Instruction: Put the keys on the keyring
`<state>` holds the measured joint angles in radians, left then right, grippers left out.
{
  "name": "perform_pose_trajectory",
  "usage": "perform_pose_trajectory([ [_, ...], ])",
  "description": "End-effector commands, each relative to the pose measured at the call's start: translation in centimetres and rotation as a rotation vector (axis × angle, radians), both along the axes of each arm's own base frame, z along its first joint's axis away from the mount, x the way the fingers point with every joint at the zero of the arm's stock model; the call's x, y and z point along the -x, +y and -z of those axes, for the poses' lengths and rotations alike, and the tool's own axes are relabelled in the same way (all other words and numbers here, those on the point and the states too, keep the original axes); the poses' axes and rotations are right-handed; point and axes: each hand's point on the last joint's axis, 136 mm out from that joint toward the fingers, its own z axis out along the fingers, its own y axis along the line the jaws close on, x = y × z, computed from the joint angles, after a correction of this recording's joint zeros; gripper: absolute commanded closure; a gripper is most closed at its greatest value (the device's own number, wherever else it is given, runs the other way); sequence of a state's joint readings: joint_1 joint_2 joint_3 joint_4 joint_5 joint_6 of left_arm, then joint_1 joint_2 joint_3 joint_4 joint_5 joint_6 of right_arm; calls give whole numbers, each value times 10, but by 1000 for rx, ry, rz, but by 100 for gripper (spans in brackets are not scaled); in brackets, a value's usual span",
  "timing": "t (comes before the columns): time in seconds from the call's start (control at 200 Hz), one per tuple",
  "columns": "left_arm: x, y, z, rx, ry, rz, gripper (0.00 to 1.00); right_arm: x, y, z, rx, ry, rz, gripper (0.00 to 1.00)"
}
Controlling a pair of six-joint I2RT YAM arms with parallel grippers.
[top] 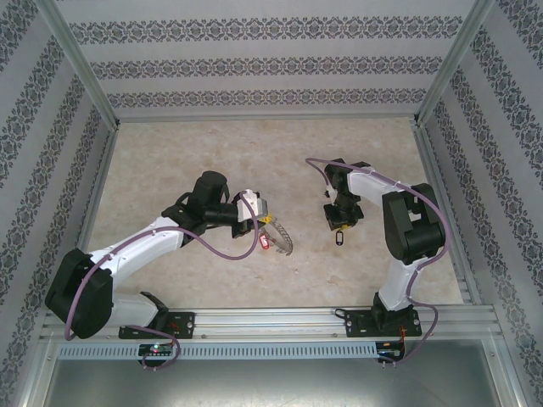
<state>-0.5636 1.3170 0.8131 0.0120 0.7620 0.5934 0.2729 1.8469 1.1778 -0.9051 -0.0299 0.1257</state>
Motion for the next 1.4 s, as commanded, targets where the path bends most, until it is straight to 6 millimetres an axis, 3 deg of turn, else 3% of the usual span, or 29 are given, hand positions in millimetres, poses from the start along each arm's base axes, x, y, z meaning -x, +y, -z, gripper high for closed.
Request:
perform_pose_trajectory([
  [0.0, 3, -2, -13, 27, -16, 12, 100, 10, 1, -5, -6, 23, 5, 78],
  [0.5, 4, -2, -12, 23, -11, 13, 100, 15, -6, -5, 26, 14, 2, 82],
  [0.794, 4, -1, -11, 19, -7, 13, 100, 17, -3, -15, 22, 2, 3, 77],
  [1.394, 6, -1, -9, 12, -2, 24, 100, 16, -7, -1, 72, 22, -16, 78],
])
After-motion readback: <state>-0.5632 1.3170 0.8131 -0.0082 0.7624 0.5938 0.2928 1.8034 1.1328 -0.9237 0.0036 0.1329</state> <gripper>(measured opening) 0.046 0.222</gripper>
